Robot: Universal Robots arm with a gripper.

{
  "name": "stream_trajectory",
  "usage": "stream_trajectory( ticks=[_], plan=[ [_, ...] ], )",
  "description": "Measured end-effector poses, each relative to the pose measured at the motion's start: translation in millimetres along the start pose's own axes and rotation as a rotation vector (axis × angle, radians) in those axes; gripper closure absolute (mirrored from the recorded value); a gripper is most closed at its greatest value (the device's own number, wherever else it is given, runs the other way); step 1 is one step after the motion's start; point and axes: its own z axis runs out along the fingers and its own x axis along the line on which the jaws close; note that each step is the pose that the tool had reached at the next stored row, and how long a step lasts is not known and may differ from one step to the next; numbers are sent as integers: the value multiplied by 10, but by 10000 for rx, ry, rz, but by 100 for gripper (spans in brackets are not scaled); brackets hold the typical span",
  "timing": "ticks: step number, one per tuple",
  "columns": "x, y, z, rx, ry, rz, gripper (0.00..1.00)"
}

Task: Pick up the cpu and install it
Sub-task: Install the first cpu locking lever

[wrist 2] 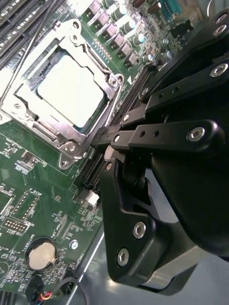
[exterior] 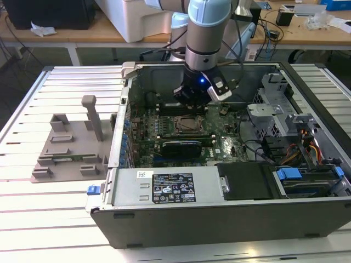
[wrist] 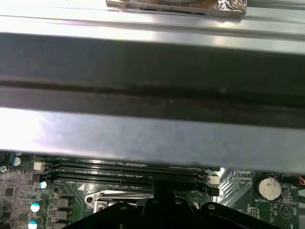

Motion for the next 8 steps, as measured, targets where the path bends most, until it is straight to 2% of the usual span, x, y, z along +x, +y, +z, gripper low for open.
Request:
stream_trajectory(
  ticks=[5, 8],
  plan=[
    [-7, -21, 11, 35, 2, 1, 89],
    [-15, -24, 19, 132, 10, 0, 89]
  ],
)
